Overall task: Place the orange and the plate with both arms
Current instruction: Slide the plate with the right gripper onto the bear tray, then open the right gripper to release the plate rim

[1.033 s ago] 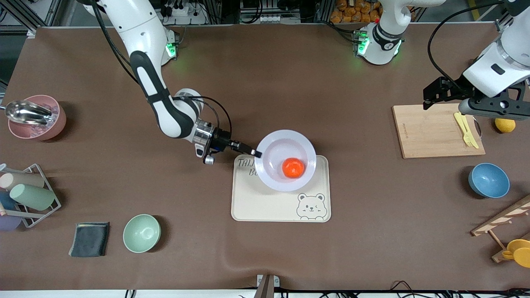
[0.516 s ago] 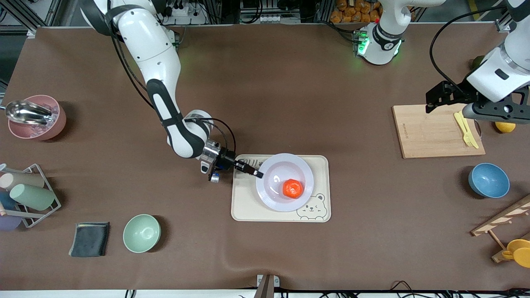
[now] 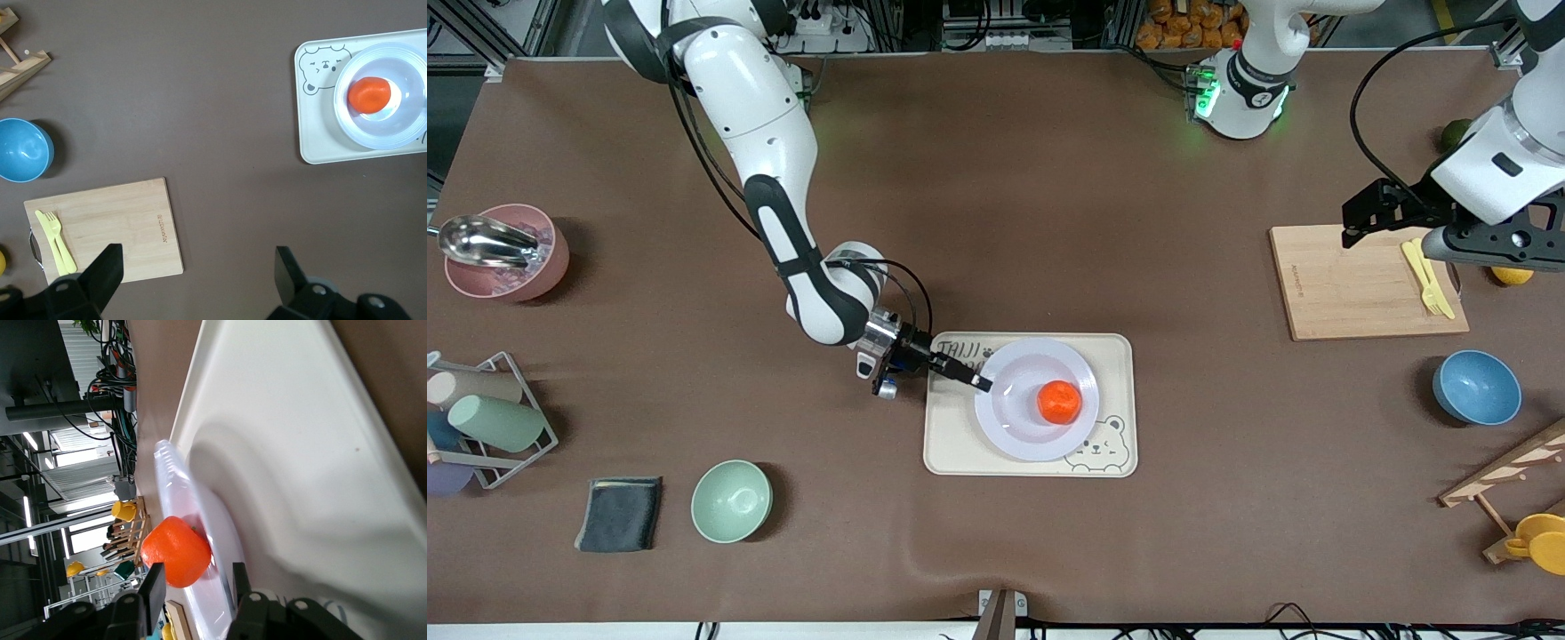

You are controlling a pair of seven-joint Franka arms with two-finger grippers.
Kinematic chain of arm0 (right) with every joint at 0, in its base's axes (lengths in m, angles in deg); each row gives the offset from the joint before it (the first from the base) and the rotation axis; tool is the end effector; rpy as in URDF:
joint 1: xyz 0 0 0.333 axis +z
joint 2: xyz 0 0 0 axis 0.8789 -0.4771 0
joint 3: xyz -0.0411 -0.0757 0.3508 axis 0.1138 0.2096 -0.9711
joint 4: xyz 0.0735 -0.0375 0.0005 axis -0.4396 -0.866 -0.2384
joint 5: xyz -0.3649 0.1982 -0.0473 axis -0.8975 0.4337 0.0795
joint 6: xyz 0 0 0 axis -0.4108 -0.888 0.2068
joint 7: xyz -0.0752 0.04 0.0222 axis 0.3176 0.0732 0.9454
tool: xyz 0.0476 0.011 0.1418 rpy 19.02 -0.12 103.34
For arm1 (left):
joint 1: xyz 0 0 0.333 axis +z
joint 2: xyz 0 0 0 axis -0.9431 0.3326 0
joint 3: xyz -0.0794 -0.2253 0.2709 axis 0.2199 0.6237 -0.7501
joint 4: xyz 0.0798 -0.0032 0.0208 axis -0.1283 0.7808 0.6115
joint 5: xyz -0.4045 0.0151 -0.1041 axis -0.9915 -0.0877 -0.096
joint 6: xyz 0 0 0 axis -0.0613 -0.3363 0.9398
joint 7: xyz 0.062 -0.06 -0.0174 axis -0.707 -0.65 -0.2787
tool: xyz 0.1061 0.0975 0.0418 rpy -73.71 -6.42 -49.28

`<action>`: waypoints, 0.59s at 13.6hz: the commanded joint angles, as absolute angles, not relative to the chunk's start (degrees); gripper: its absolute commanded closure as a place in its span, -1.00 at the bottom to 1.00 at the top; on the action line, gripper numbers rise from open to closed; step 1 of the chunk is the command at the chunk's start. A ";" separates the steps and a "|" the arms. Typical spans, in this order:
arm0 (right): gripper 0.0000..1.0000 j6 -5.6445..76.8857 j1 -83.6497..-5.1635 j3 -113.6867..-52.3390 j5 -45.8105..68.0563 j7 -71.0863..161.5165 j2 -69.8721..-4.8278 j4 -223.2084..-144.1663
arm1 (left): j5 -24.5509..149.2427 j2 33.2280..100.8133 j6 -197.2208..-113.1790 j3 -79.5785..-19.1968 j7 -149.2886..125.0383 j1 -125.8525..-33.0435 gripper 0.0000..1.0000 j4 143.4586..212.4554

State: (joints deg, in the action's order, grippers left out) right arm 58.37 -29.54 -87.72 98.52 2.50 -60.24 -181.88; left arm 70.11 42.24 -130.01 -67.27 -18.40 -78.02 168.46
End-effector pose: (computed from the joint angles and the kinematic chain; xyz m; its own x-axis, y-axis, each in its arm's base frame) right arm 0.6230 0.4121 0.1170 0.8880 -0.4325 -0.1564 -0.2976 -0.2810 -0.9124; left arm 0.5831 -0.0831 0.6205 0.9911 -0.1320 0.0145 -0.1323 -0.9910 0.0216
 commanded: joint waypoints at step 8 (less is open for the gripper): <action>0.07 58.52 -33.99 -88.11 63.45 34.38 -57.84 -180.29 | 69.23 42.98 -129.79 -67.36 -18.40 -77.96 -1.00 166.93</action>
State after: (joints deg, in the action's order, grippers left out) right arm 58.94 -32.66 -87.50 71.08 26.41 -59.94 -179.96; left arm 70.11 42.25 -130.01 -67.27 -18.40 -78.01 168.46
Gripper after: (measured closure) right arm 0.529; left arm 0.000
